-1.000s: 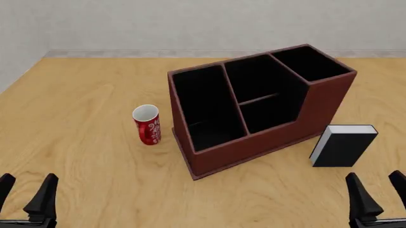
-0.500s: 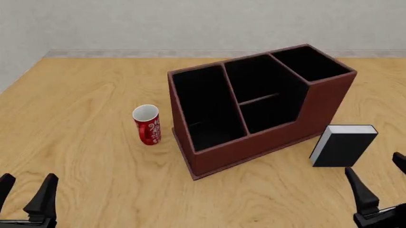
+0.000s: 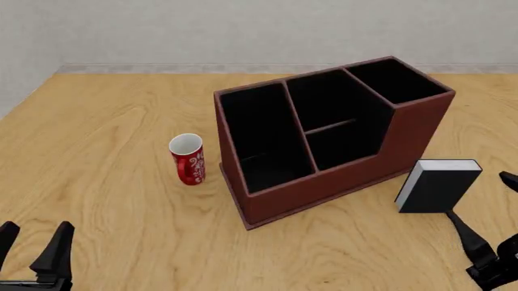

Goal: Pick up the book and place it in the left compartment of the caddy.

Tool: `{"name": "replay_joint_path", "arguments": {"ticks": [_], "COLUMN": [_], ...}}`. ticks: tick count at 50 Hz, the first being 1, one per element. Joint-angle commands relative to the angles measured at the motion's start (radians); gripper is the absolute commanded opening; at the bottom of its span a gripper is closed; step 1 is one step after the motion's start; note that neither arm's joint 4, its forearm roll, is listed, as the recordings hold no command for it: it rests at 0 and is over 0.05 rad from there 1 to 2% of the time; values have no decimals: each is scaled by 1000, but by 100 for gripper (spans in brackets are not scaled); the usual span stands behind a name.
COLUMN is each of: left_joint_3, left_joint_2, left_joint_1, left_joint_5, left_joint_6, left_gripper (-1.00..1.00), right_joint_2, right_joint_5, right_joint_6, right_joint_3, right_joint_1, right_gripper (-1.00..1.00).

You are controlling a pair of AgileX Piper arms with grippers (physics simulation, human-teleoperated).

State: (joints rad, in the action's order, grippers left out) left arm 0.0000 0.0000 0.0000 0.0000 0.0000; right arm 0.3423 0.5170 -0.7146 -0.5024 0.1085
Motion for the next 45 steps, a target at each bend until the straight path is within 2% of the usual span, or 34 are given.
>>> {"name": "replay_joint_path", "arguments": {"ticks": [1,10,15,16,22,24,33,35,36,45], "left_joint_3": [0,0,0,0,0,0,0,0,0,0], "left_joint_2": [0,0,0,0,0,0,0,0,0,0], "left_joint_1": [0,0,0,0,0,0,0,0,0,0], "left_joint_5": [0,0,0,0,0,0,0,0,0,0], "left_joint_6": [0,0,0,0,0,0,0,0,0,0], "left_gripper": [100,100,100,100,100,100,100,100,100,100], "right_joint_2": [63,91,111,137,161,210,249,251,257,319], "right_joint_5": [165,257,291,332,353,344,361,353,343,315], "right_joint_6": [-139,-254,-293,-346,-394,-434,-478,-490,-520,-569], "right_joint_3": [-162,-205,-217,-232,-240,-261,-256,-249,-235,-228], "right_joint_1": [-1,-8,-4,-7,-15,-31,-24,-25,-34,-26], "right_gripper": [100,100,100,100,100,100,100,100,100,100]}}
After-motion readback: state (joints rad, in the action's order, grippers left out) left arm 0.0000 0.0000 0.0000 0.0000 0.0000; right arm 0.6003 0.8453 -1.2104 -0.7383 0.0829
